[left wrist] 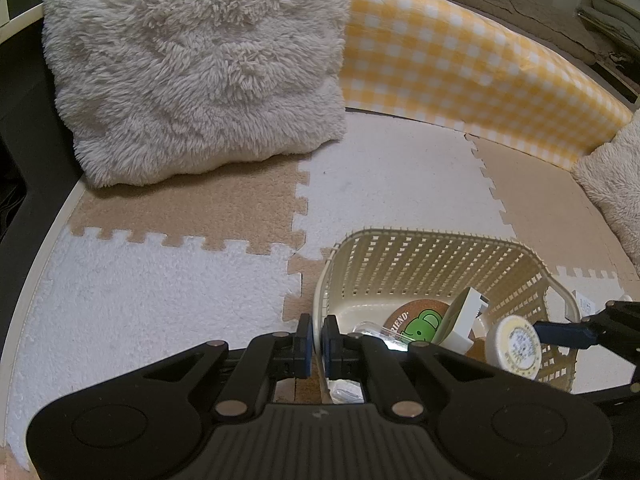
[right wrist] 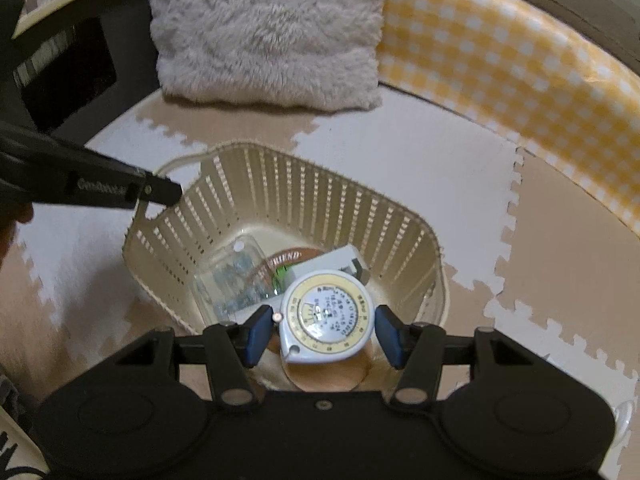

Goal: Organize rigid objects
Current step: 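Carry the tape measure into the basket and open the right tool, then lift the right tool away from the basket toward the mat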

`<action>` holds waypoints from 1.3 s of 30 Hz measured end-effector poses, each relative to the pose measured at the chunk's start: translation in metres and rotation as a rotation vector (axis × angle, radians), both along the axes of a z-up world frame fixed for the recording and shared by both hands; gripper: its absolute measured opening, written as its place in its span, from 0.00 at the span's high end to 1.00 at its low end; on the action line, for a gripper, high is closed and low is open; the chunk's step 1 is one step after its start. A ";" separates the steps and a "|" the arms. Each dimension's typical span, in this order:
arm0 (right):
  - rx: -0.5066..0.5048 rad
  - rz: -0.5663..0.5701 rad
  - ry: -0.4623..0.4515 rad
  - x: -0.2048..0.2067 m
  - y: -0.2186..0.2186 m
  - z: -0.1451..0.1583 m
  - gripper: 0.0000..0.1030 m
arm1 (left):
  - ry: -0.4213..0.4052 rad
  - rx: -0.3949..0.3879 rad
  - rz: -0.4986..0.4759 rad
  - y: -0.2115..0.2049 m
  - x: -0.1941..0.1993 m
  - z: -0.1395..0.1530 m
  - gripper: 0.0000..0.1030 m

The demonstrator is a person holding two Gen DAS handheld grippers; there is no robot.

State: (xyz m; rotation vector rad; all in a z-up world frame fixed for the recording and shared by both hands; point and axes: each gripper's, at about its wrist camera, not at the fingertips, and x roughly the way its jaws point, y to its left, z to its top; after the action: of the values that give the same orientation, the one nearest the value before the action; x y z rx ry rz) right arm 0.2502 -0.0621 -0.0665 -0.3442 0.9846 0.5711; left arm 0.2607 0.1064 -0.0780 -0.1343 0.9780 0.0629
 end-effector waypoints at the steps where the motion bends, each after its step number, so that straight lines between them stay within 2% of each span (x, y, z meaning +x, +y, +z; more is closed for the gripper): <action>1: -0.007 0.005 0.007 0.001 0.001 -0.002 0.45 | 0.000 0.000 0.000 0.000 0.000 0.000 0.95; 9: -0.032 0.009 0.029 0.006 0.008 -0.006 0.47 | -0.002 -0.002 -0.002 -0.002 0.000 0.000 0.95; 18: -0.008 0.003 0.045 0.006 0.005 -0.006 0.46 | -0.001 -0.001 -0.002 -0.003 0.000 0.000 0.95; 25: 0.096 -0.012 -0.041 -0.008 -0.006 0.024 0.46 | -0.001 0.000 -0.002 -0.003 0.000 0.000 0.95; 31: 0.188 -0.043 -0.125 -0.015 -0.029 0.062 0.36 | -0.001 -0.001 -0.002 -0.003 0.000 0.000 0.95; 34: 0.224 -0.083 -0.160 -0.015 -0.049 0.079 0.23 | -0.001 -0.002 -0.002 -0.003 0.000 0.000 0.95; 36: 0.237 -0.118 -0.190 -0.014 -0.065 0.086 0.18 | -0.001 -0.001 -0.002 -0.002 0.000 0.000 0.95; 39: 0.239 -0.185 -0.229 -0.011 -0.092 0.092 0.04 | -0.001 -0.002 -0.002 -0.002 0.000 0.000 0.95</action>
State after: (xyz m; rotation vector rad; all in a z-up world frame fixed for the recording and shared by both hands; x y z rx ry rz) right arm 0.2396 -0.1537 0.0252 -0.1008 0.7095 0.4635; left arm 0.2609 0.1043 -0.0781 -0.1350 0.9770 0.0604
